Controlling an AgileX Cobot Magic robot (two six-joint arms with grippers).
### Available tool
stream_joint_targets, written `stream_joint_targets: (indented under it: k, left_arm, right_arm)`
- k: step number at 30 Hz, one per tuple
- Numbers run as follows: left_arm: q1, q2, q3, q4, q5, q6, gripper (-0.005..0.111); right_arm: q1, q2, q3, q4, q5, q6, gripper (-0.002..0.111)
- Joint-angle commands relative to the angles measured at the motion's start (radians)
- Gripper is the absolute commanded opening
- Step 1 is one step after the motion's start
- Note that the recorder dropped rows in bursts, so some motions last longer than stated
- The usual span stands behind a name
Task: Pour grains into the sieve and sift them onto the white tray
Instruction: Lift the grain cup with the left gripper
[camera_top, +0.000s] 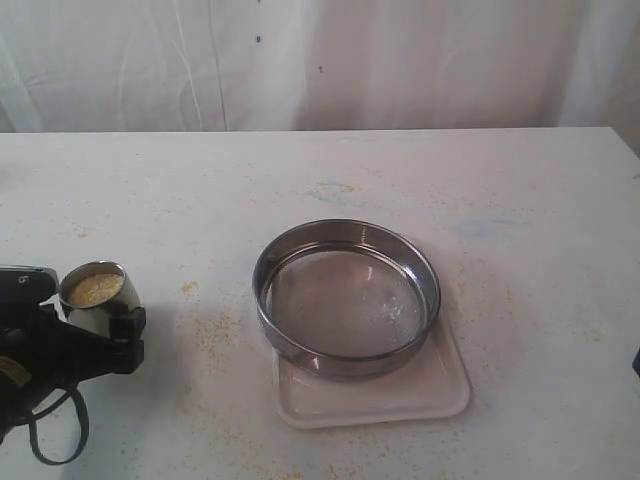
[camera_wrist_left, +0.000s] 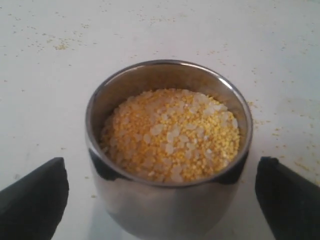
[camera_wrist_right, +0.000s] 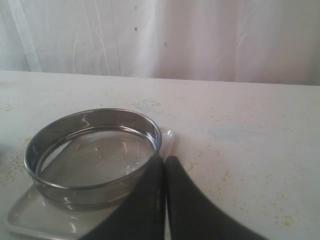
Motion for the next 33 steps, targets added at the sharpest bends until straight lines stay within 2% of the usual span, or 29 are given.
stream_joint_targets:
  k: [1, 11, 33]
  left_arm:
    - [-0.005, 0.017, -0.013, -0.024, -0.005, 0.0, 0.105]
    - [-0.005, 0.024, -0.06, -0.034, -0.005, 0.027, 0.105]
    - [-0.003, 0.024, -0.069, -0.073, -0.005, 0.027, 0.105]
  right_arm:
    - [-0.005, -0.007, 0.005, -0.004, -0.007, 0.001, 0.0]
    - [-0.005, -0.007, 0.005, -0.004, -0.007, 0.001, 0.0]
    - [-0.005, -0.007, 0.005, -0.004, -0.007, 0.001, 0.0]
